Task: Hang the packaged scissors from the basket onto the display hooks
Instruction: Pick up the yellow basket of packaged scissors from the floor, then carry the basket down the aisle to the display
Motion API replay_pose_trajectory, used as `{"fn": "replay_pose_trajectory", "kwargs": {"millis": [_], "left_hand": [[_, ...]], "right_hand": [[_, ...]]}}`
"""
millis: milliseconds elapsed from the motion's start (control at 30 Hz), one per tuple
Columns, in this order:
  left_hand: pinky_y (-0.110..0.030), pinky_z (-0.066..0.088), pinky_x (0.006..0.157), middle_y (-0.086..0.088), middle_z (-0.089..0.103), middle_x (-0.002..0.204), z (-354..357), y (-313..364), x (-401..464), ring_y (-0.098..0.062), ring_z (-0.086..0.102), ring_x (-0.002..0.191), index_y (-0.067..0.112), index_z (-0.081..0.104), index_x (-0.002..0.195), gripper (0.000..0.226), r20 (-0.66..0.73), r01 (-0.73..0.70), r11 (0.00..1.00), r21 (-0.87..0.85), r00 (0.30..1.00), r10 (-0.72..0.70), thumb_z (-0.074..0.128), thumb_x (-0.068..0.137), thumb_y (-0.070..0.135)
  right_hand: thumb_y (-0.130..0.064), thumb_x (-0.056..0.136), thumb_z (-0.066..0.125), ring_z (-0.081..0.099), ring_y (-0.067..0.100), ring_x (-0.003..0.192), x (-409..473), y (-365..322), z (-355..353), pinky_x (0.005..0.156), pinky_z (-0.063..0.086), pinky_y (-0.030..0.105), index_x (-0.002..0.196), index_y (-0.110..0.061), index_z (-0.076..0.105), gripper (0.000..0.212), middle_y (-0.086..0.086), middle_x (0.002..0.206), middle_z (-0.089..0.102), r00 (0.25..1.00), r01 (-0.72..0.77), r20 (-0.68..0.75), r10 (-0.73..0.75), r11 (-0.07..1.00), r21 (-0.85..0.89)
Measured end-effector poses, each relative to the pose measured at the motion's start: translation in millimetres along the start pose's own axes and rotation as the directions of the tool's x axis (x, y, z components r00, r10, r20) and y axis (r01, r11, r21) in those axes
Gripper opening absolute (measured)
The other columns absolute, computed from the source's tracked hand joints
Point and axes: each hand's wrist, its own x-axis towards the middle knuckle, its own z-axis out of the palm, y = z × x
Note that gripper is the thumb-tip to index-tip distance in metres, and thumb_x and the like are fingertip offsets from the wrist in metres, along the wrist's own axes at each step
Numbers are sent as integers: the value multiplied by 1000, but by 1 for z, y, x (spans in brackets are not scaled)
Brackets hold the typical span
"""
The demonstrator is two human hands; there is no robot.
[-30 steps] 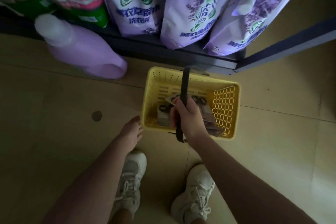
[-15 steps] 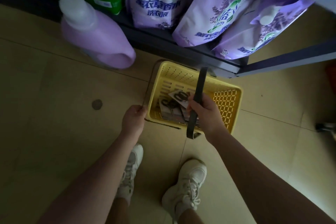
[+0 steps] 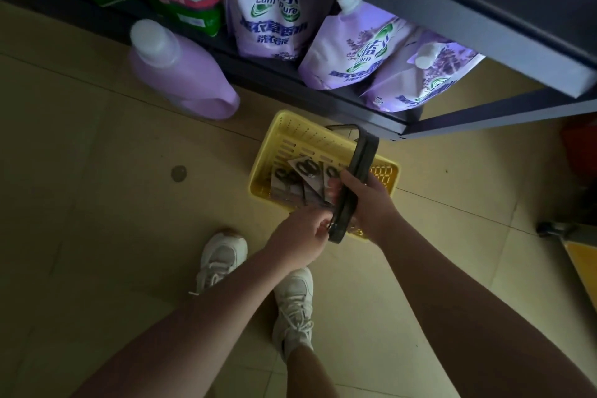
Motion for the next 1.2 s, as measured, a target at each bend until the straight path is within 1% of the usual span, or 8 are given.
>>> {"fn": "replay_pose_trajectory", "kwargs": {"millis": [100,233,367,467,633,733,933,1200], "left_hand": [[-27,45,88,-1,56,123,-18,-5,-14,-13,54,109,16,53,121,30,-5,34,999,14,999,-33,45,92,15],[-15,41,71,-1,63,114,-66,0,-64,-7,58,94,17,54,118,26,-114,182,982,-55,976,-187,43,94,22],[-34,48,82,-5,67,100,-127,24,-156,-21,63,95,21,61,95,14,-265,305,917,-255,890,-370,51,89,14],[-45,48,83,1,69,76,-167,50,-244,-30,65,81,37,62,70,33,-364,317,845,-430,796,-483,55,84,8],[-28,50,71,25,66,57,-217,82,-399,9,60,56,31,68,59,12,-565,152,810,-566,643,-516,78,57,37],[-10,46,57,5,65,64,-247,104,-477,-2,60,56,10,60,89,11,-616,170,792,-586,542,-572,60,81,2],[-25,43,63,-10,63,88,-304,50,-599,-25,59,75,3,57,106,20,-664,192,704,-684,236,-709,45,91,5],[-30,47,66,-6,62,86,-430,-45,-705,-21,57,71,3,58,111,25,-663,178,679,-712,149,-734,46,90,9]], "right_hand": [[-13,93,52,55,15,59,-12,-9,3,64,48,30,91,-12,57,6,3,66,55,999,-36,0,36,999,-34],[-16,94,51,51,15,57,-67,-32,14,60,48,25,85,-11,55,11,2,63,52,993,77,113,-44,948,-310],[-12,93,51,50,15,57,-151,-73,35,55,45,22,76,-11,53,17,4,61,51,965,170,260,-35,839,-518],[-7,92,51,47,19,56,-218,-103,64,52,41,24,80,-6,50,13,7,60,46,941,227,337,-5,749,-622],[-10,93,51,37,18,47,-329,-139,153,44,32,25,67,-15,45,27,6,55,38,856,456,514,-61,558,-693],[-12,93,51,35,18,46,-386,-143,228,45,30,26,65,-12,43,29,7,55,35,797,567,596,-94,455,-686],[-21,94,52,34,19,43,-464,-122,390,42,28,26,68,-14,43,28,7,56,34,700,685,708,-91,366,-630],[-24,97,46,31,19,42,-492,-93,593,44,27,29,68,-18,42,30,4,54,31,705,698,704,-86,258,-668]]}}
